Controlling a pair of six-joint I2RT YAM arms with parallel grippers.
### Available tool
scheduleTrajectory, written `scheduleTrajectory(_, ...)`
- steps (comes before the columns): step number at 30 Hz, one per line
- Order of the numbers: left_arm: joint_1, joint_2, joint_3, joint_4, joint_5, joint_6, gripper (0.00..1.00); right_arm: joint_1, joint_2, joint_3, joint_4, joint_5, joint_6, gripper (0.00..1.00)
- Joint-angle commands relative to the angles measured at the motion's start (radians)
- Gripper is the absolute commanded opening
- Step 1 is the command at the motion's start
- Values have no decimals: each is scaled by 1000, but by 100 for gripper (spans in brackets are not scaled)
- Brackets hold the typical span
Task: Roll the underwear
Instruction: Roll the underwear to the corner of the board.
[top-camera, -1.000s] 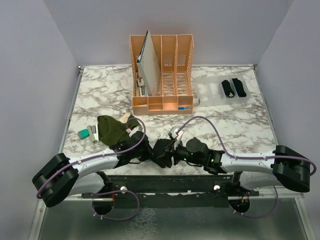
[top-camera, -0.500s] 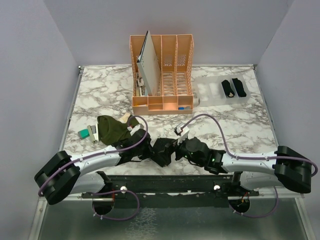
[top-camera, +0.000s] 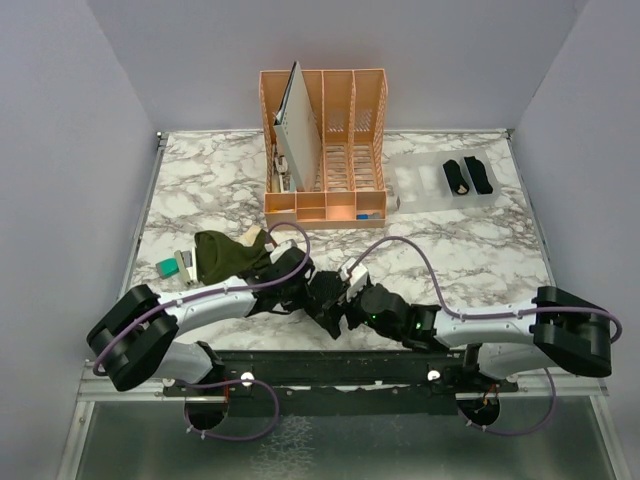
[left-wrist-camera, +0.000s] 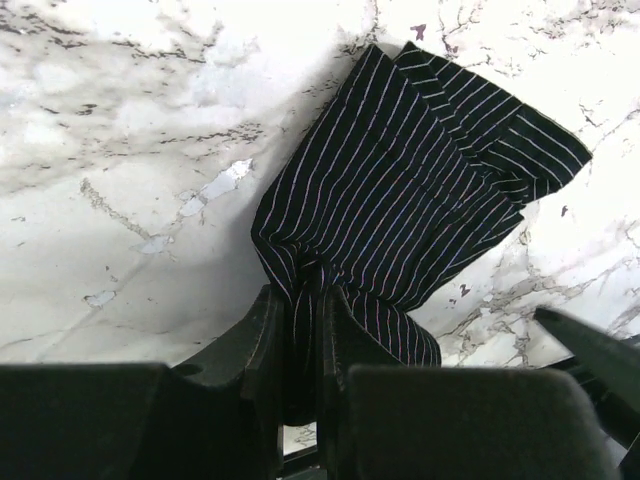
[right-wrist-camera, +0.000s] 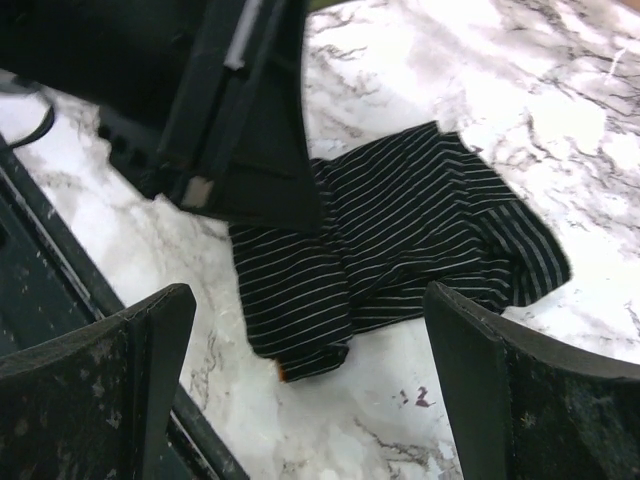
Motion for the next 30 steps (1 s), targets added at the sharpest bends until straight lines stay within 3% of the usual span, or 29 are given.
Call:
scheduleTrajectory(1,-3,42,14,-63,-21,45,0,83,12,-11,67,158,-84,99)
scheduleTrajectory(8,-4,14,-20,-22,-24,18,0,165,-26,-175,366,150,-247,96)
scheduleTrajectory(20,-4,34,-22,-14,-3,0,0,279,162,-84,368,255,-542,88)
scheduleTrajectory(30,-4,24,-29,-17,-1,-38,0,295,386,5,464,376,-555,75)
